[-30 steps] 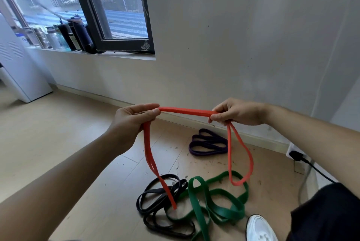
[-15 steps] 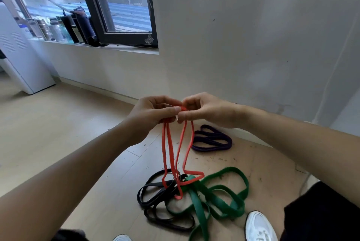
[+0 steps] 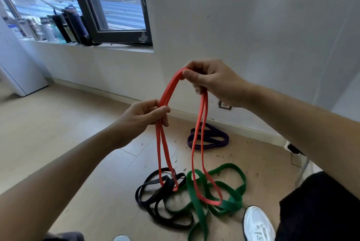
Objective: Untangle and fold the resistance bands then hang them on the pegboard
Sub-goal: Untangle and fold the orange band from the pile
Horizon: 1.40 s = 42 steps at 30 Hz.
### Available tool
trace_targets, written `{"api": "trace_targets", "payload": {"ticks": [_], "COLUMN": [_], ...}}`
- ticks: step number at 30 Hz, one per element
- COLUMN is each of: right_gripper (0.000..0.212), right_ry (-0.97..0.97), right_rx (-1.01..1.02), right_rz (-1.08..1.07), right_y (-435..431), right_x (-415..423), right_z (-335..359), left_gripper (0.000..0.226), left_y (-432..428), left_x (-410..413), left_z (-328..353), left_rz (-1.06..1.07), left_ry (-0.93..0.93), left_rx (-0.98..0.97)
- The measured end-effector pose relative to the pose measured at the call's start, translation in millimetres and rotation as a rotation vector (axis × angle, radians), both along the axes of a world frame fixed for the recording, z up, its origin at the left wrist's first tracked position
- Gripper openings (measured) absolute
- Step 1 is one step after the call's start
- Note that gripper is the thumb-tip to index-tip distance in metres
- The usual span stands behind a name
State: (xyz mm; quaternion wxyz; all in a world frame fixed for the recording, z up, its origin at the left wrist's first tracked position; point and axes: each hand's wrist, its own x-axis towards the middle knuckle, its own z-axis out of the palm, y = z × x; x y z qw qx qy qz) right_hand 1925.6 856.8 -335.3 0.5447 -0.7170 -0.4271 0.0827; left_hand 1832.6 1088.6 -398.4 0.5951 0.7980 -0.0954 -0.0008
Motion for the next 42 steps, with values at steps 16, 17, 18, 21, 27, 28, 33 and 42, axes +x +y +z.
{"api": "trace_targets", "payload": {"ticks": [16, 17, 18, 21, 27, 28, 33, 42], "right_gripper": [0.027, 0.027, 0.026, 0.026, 0.023, 0.022, 0.018, 0.019], "right_ry": [0.251, 0.245, 0.246, 0.250, 0.258, 0.254, 0.195, 0.247], "right_rx": [-0.273, -0.299, -0.310, -0.313, -0.302, -0.306, -0.329, -0.391], "right_rz": [0.088, 0.108, 0.118, 0.099, 0.073, 0.067, 0.056, 0.111], "right_y": [-51.4, -51.5, -51.9, -55.1, -54.3, -53.8, -52.7, -51.5], "right_x": [46.2, 48.6, 50.3, 51.9, 56.1, 56.1, 54.0, 52.3], "right_z": [-16.4, -22.0, -26.0, -31.2, -37.8, -38.5, -38.9, -42.3], "left_gripper": [0.036, 0.036, 0.035, 0.026, 0.021, 0.023, 0.034, 0.027], "left_y": [-19.8, -18.9, -17.1, -10.1, -2.6, -0.5, 11.5, 0.4], "left_x": [8.2, 8.2, 7.8, 7.2, 7.5, 7.8, 7.8, -6.1], "left_z": [20.9, 22.0, 22.3, 18.0, 10.9, 9.4, 5.3, 15.8], "left_rz": [0.156, 0.167, 0.175, 0.210, 0.241, 0.241, 0.255, 0.269], "left_ry": [-0.119, -0.124, -0.130, -0.152, -0.203, -0.221, -0.283, -0.303], "left_rx": [-0.179, -0.183, -0.173, -0.062, 0.146, 0.204, 0.440, 0.208]}}
